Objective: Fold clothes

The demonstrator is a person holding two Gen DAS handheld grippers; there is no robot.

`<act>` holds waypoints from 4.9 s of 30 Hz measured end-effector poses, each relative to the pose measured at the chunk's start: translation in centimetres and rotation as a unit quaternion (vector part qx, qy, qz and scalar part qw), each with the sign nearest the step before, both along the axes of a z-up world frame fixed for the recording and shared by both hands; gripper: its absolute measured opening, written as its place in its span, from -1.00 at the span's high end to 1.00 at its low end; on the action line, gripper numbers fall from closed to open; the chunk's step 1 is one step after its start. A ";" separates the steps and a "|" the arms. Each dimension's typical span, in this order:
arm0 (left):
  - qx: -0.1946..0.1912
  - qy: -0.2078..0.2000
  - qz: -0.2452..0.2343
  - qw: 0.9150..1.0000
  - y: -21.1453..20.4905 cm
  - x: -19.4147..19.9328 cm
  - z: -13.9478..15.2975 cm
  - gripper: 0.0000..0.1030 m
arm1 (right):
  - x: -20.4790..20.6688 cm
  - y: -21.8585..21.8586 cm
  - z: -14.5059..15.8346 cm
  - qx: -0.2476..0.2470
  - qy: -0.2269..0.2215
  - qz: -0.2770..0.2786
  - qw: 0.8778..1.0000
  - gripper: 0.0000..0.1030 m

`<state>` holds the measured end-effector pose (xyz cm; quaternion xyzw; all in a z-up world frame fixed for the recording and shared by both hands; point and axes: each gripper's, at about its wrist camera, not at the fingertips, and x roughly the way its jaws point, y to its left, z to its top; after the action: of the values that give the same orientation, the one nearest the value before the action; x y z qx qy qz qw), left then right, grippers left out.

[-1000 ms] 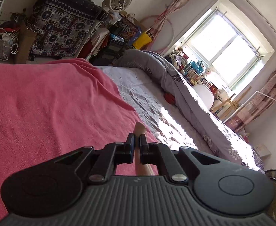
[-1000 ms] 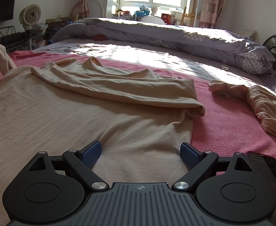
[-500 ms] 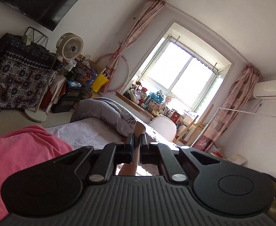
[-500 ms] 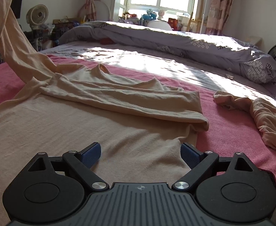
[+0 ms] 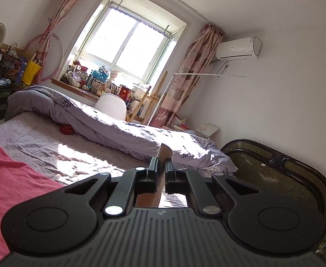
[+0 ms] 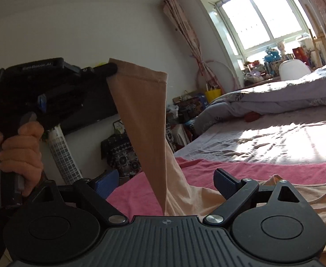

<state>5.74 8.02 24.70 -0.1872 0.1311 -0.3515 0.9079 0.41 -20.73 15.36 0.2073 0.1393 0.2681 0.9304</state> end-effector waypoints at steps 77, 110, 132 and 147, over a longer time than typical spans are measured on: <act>0.135 0.030 0.038 0.990 0.3 -0.3 -4.8 0.10 | 8.2 -8.0 5.4 0.171 0.091 0.040 0.980 0.87; 0.621 -0.069 0.219 0.749 -20.0 4.8 -26.6 -0.21 | 3.4 -21.2 -2.4 0.075 0.148 -0.217 0.962 0.87; 0.587 -0.083 0.235 0.770 -18.4 4.2 -27.5 -0.14 | -0.2 -17.0 -8.5 -0.182 0.255 -0.307 0.899 0.39; 0.491 -0.020 0.212 0.845 -14.7 4.4 -25.5 -0.26 | 25.3 8.8 -10.6 -0.373 0.231 0.086 0.895 -0.33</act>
<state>10.18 -6.72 -0.77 0.2672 0.2251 -0.0439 0.9359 25.73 -11.96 4.78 -0.1116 0.4571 0.2205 0.8544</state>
